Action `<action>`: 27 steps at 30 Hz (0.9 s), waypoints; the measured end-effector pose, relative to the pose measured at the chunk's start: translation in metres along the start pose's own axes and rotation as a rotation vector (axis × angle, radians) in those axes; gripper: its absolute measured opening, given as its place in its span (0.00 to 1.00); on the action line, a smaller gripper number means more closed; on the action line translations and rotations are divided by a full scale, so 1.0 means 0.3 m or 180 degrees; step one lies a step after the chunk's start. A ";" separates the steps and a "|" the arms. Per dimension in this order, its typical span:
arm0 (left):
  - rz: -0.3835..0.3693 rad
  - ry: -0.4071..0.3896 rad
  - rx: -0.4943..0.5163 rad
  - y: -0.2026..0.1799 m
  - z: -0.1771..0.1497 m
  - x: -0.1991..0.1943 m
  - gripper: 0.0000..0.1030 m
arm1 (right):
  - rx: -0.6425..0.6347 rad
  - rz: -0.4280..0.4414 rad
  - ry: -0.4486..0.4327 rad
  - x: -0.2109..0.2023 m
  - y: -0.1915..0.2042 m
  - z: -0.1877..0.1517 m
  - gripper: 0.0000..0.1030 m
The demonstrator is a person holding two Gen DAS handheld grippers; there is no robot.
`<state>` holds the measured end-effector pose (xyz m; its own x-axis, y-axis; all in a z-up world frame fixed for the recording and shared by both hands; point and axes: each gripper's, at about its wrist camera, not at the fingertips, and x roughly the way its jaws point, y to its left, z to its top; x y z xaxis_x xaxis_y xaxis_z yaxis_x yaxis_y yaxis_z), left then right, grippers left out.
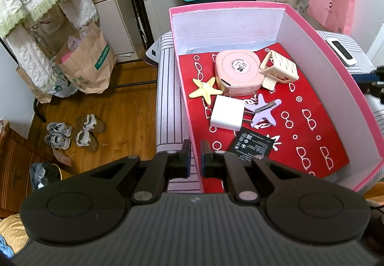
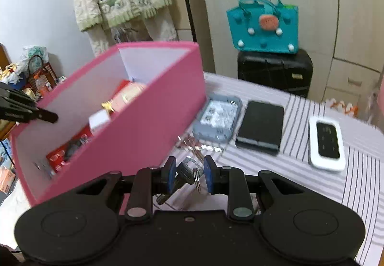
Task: Organize rigid objects
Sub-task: 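Carry the keys into the box and release onto the keychain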
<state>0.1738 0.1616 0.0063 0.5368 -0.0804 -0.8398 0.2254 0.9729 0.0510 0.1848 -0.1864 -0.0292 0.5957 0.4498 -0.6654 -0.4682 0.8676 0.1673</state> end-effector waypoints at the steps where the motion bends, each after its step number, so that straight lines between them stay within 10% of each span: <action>1: -0.0001 -0.0001 0.0000 0.000 0.000 0.000 0.07 | -0.0011 0.0012 -0.0031 -0.011 0.006 0.014 0.28; 12: -0.0036 0.0038 -0.0029 0.008 0.003 -0.002 0.07 | -0.0348 0.0326 -0.0372 -0.145 0.118 0.231 0.28; 14: -0.0031 0.0038 -0.0023 0.006 0.003 -0.003 0.07 | -0.0405 0.0432 -0.0392 -0.159 0.146 0.265 0.10; 27: -0.0046 0.0044 -0.0007 0.005 0.004 -0.003 0.07 | -0.0402 0.0897 0.0015 -0.021 0.200 0.265 0.02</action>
<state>0.1747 0.1628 0.0076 0.5223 -0.0916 -0.8479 0.2313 0.9722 0.0375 0.2047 -0.1203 0.0429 0.4279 0.6679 -0.6090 -0.6922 0.6754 0.2543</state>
